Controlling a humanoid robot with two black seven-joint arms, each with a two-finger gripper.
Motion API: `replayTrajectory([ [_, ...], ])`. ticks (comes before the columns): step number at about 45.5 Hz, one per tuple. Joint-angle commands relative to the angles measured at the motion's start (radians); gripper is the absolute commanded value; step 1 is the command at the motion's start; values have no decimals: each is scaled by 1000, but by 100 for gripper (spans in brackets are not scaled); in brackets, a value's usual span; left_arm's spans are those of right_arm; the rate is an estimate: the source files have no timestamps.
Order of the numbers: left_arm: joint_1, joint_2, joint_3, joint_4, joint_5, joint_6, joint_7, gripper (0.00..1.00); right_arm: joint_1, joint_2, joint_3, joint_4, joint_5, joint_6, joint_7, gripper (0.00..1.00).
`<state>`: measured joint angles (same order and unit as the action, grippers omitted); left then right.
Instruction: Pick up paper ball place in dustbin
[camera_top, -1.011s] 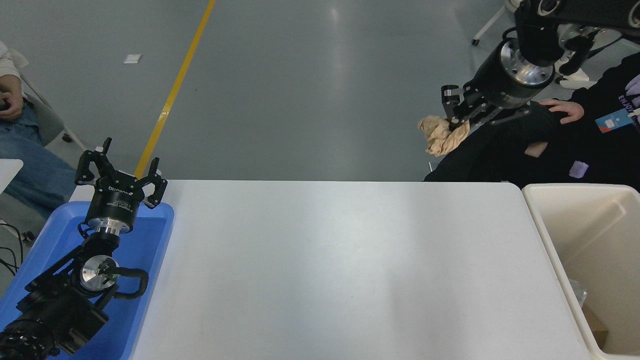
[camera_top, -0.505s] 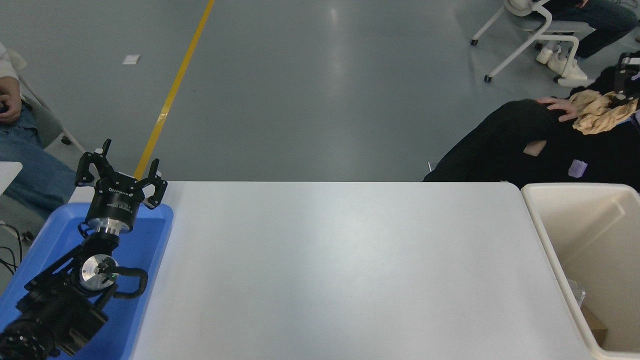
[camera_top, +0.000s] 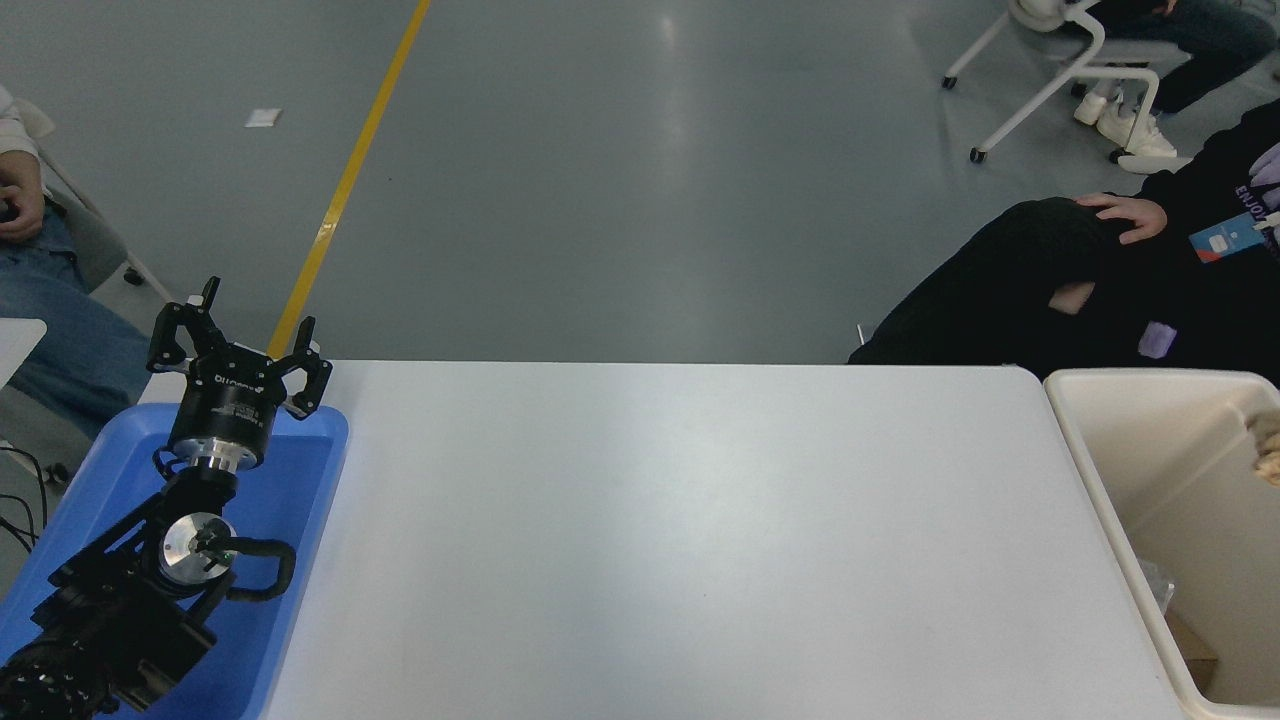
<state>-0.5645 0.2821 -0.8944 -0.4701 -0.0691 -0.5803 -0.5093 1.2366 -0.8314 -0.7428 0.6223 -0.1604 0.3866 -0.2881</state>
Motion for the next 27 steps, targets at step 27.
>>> replayTrajectory([
  [27,-2,0,0,-1,0,-1,0,99,-631,552,152,-702,19,-572,4,0],
])
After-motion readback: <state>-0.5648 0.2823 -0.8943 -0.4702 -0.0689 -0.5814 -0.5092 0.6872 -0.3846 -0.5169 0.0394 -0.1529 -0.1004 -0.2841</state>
